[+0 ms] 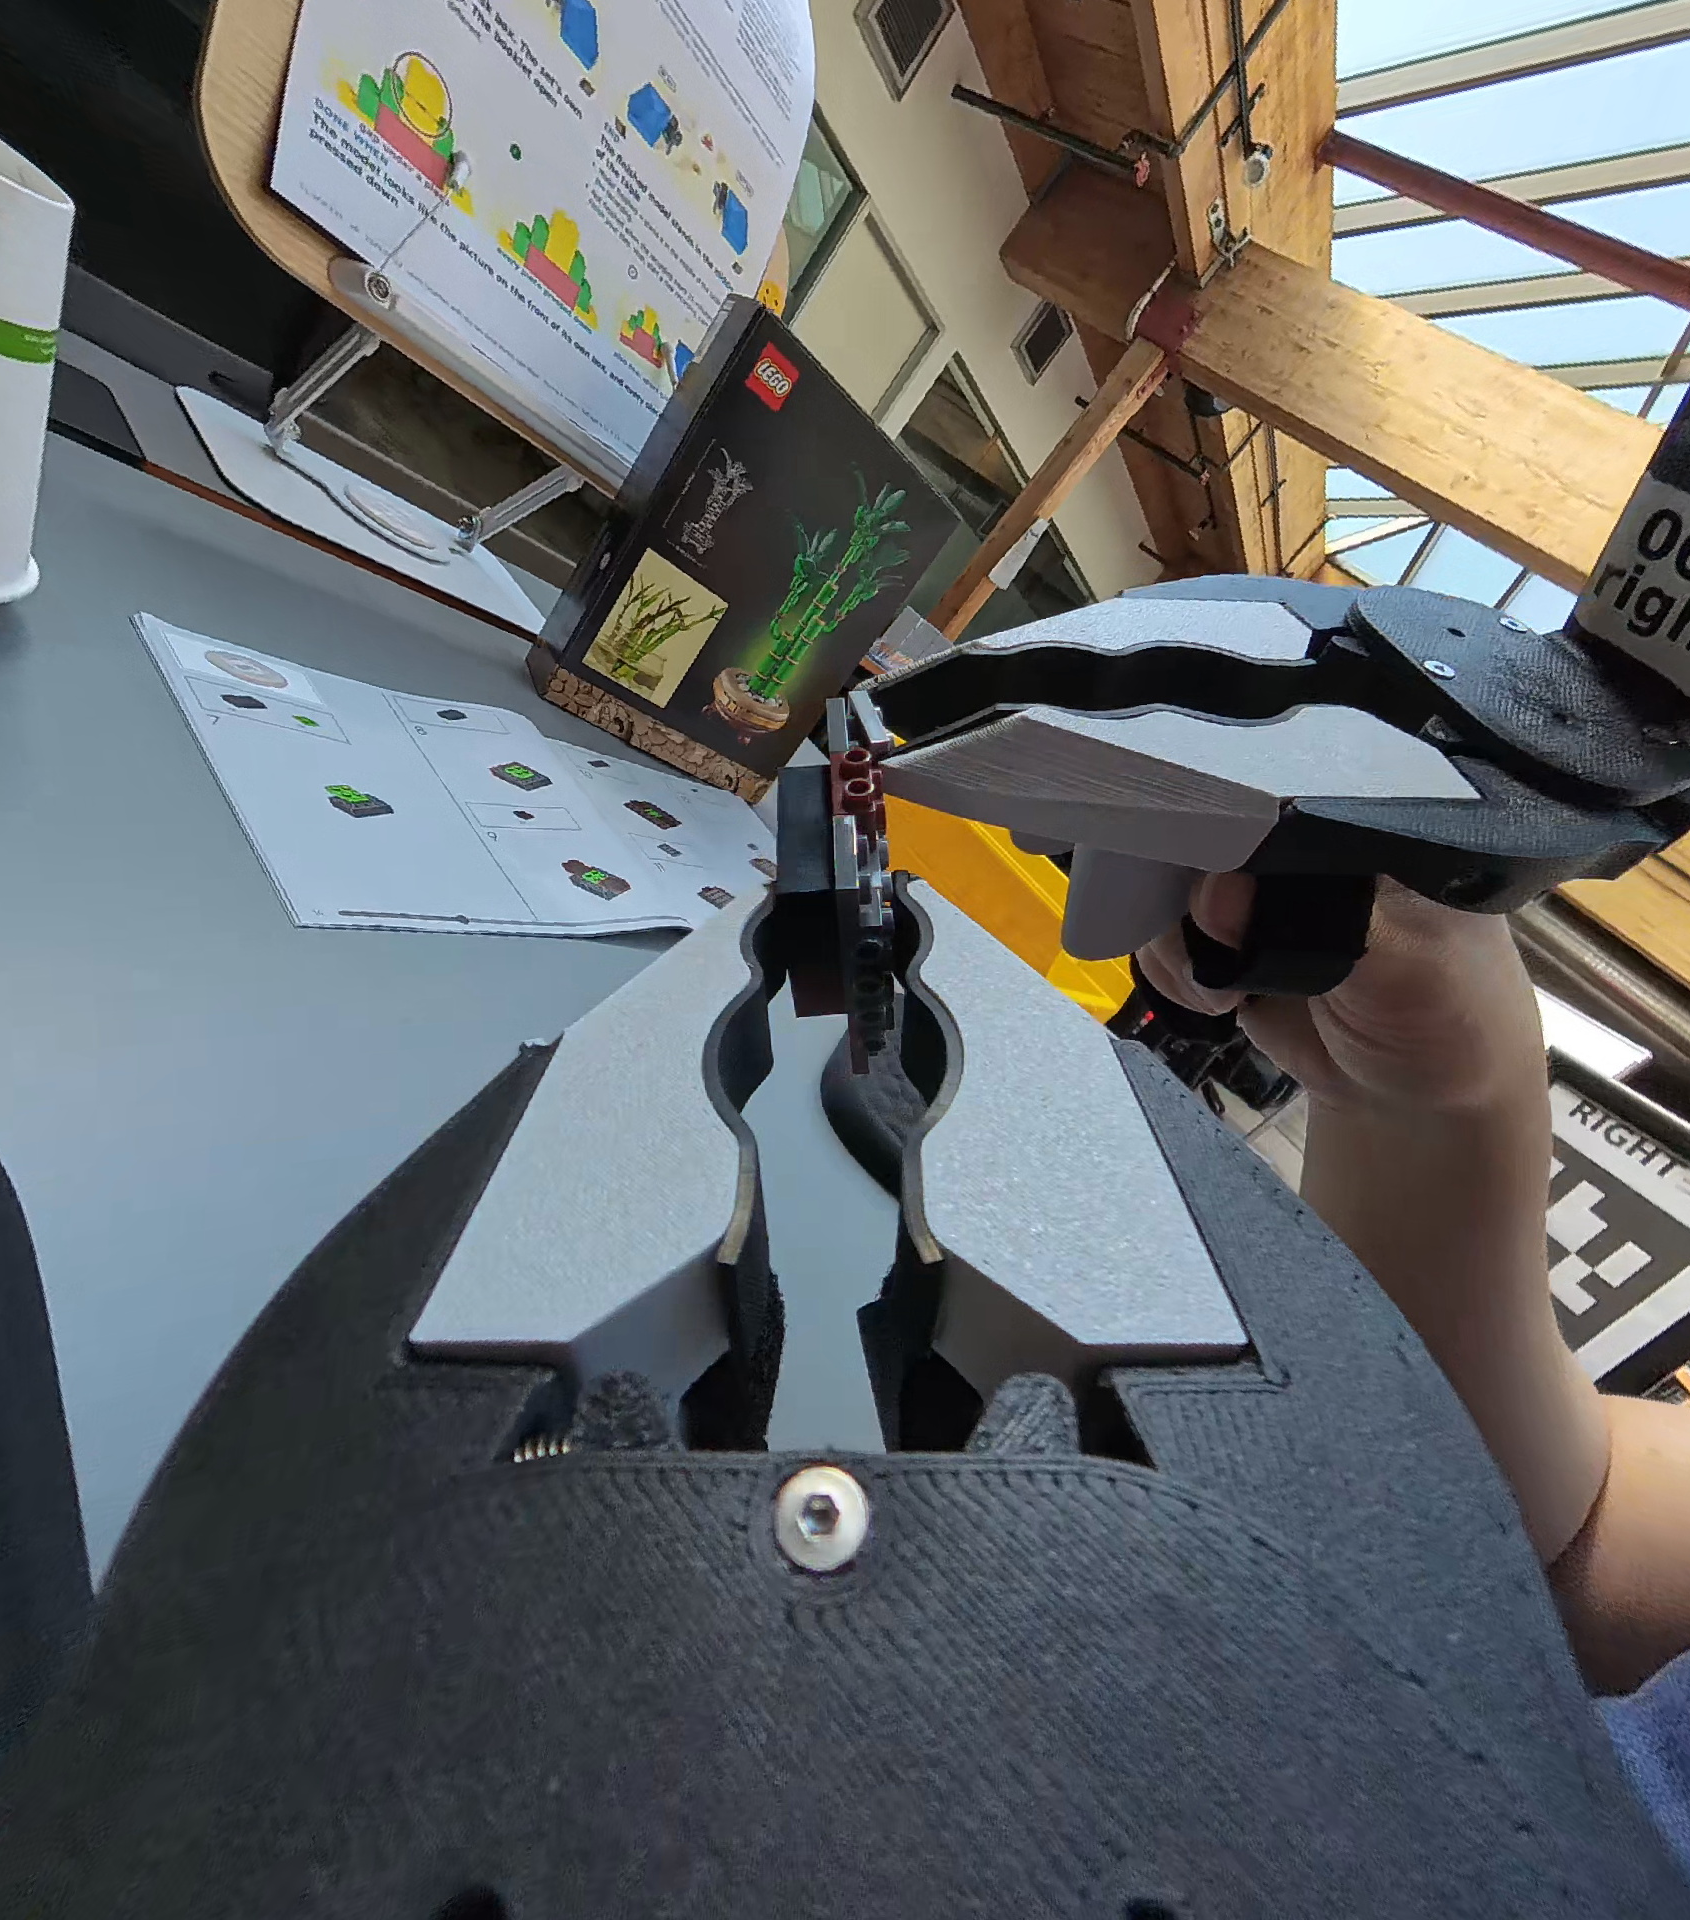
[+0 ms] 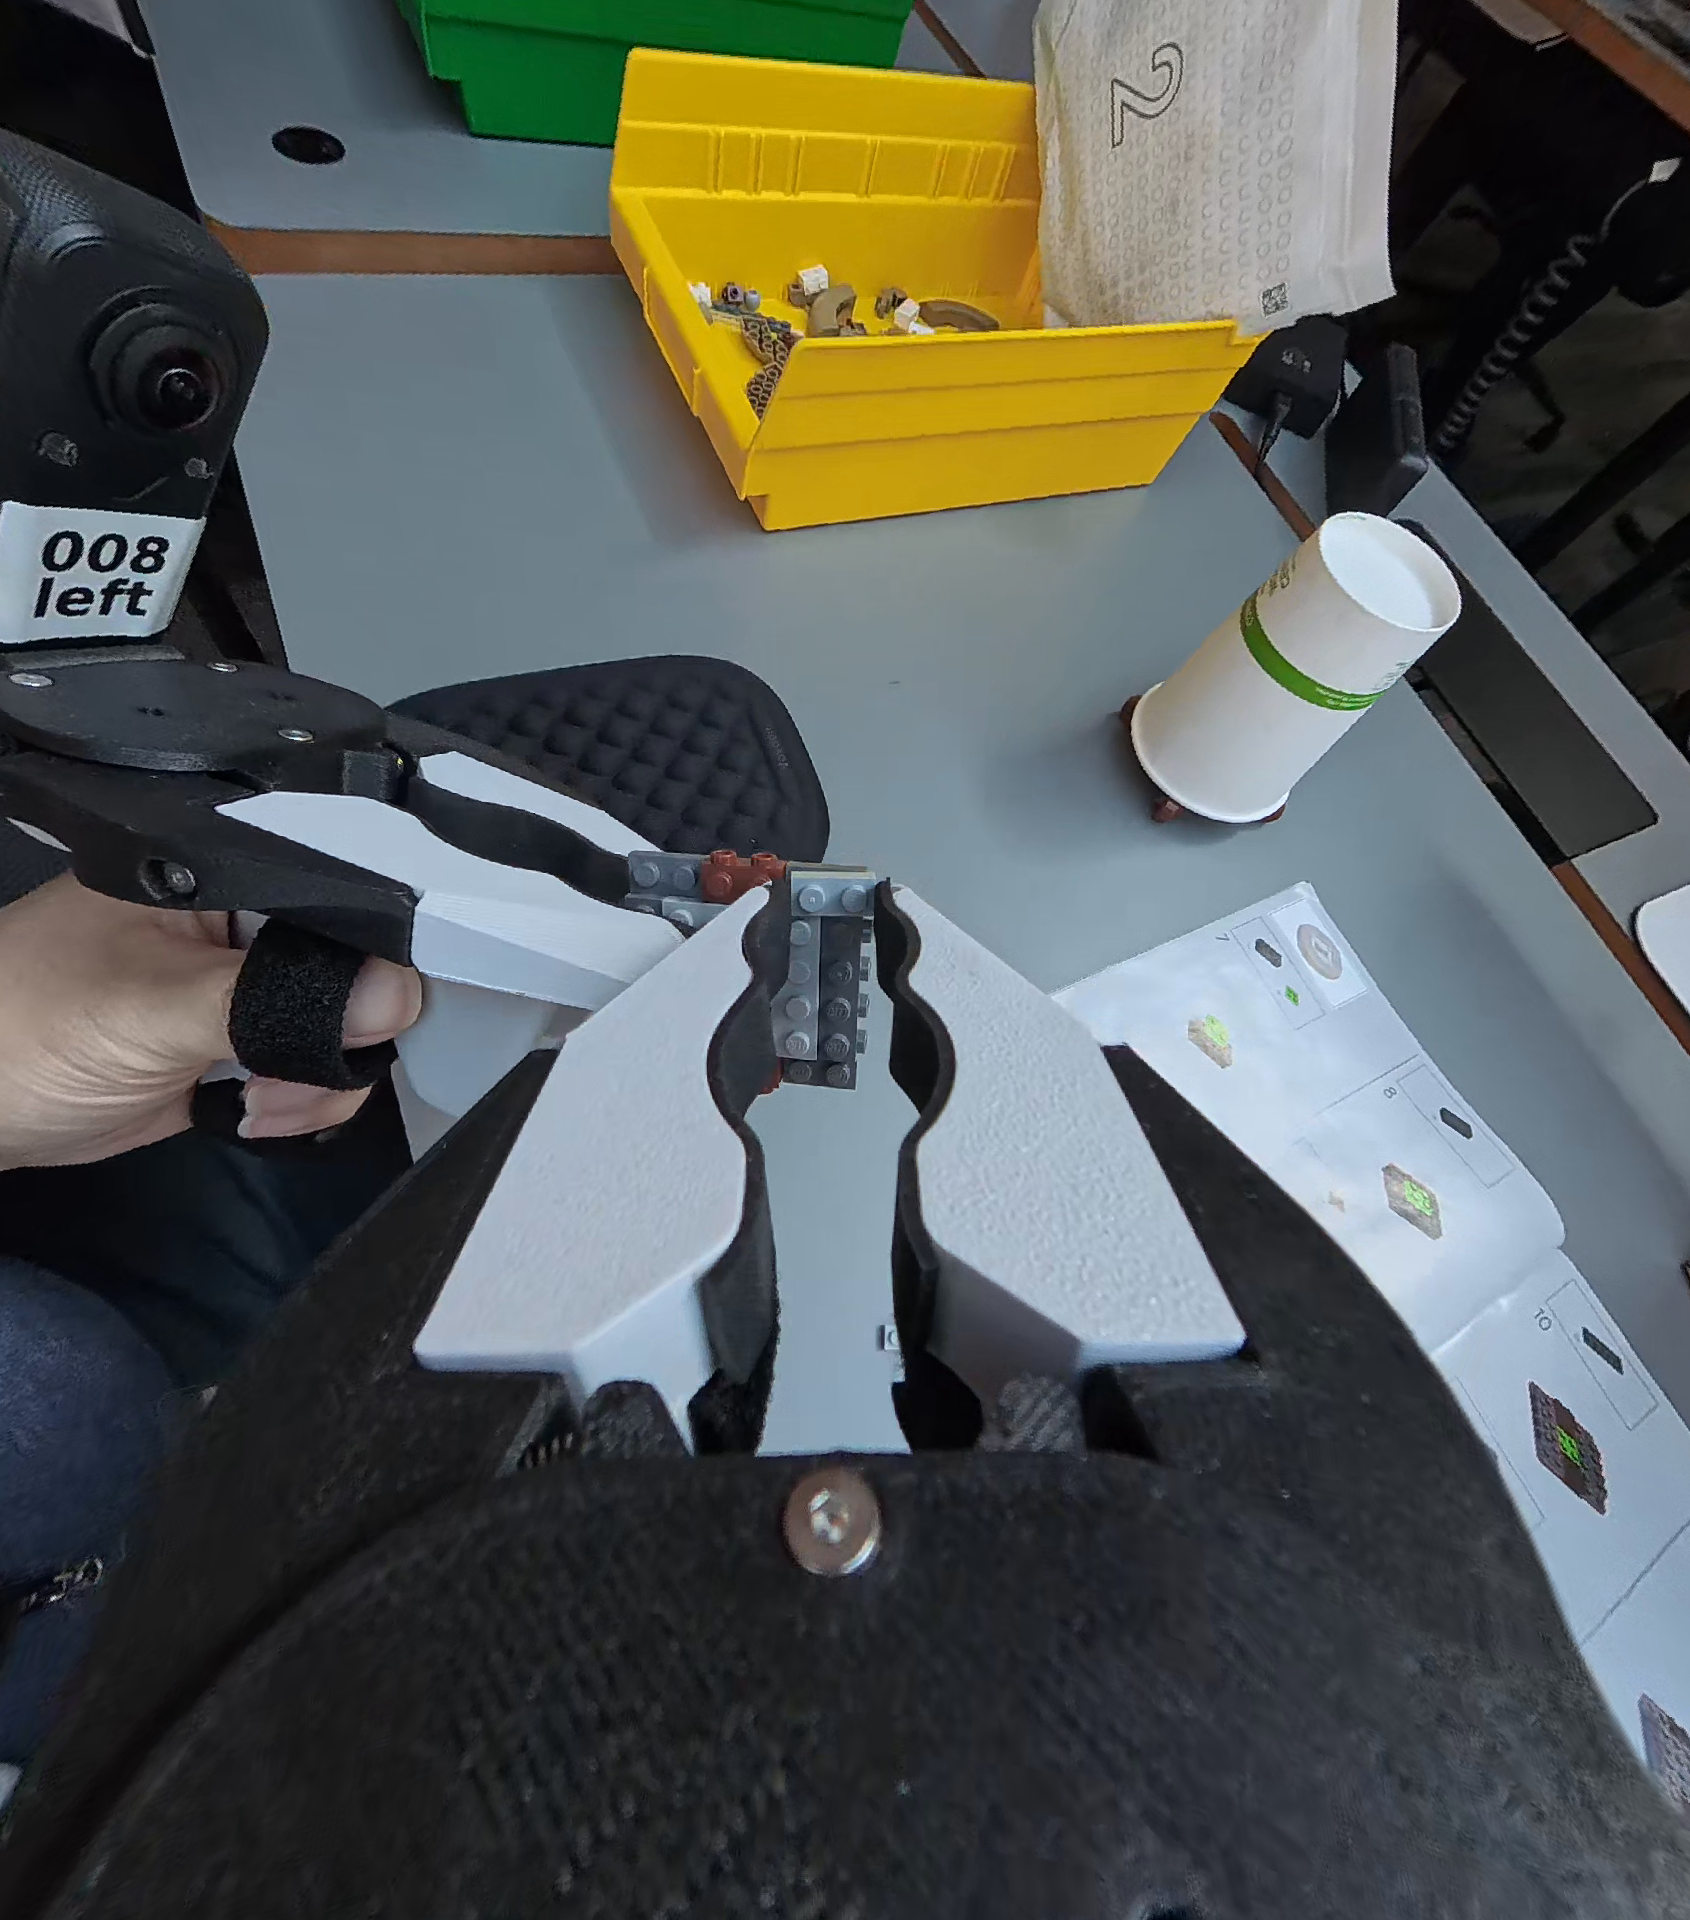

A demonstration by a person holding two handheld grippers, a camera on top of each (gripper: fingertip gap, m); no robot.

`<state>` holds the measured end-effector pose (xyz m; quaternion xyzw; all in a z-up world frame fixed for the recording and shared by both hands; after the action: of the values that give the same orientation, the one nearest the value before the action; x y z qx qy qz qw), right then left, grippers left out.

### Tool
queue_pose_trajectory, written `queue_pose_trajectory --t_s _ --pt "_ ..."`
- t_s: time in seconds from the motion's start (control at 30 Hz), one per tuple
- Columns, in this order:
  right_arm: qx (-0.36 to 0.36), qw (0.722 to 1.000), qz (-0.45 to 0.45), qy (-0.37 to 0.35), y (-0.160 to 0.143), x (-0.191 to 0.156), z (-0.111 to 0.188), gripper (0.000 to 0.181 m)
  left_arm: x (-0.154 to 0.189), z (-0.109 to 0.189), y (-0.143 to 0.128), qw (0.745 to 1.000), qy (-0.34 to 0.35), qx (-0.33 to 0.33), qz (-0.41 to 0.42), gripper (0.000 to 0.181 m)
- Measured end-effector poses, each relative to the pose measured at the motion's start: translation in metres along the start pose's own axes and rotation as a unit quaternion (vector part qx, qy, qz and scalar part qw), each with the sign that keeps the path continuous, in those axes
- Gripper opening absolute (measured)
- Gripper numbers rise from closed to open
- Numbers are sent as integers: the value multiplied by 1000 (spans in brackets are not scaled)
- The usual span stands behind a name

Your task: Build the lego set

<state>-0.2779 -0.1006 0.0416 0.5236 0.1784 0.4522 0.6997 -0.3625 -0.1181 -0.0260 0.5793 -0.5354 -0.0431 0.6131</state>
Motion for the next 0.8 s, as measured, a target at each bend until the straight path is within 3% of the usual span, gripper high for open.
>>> queue_pose_trajectory --t_s 0.03,0.3,0.8 --pt "-9 1000 5 2 1 0 -1 15 -1 0 -1 1000 -1 5 11 17" --pt "-43 999 16 -2 8 -1 -9 15 -5 1 0 998 -6 33 54 17" --pt "-9 1000 -11 -3 11 -3 -11 17 -6 6 8 997 -19 43 68 17"
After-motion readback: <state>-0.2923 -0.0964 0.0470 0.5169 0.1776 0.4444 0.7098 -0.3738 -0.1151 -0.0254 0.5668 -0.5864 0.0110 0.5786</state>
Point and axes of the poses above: each gripper's, where its closed fingertips meet, z back along the fingers, y out of its top, x = y × z across the jaws, the point moved 7 cm from there along z, back along the fingers, and after that the axes turned 10 degrees about x, right-handed, at the moved point
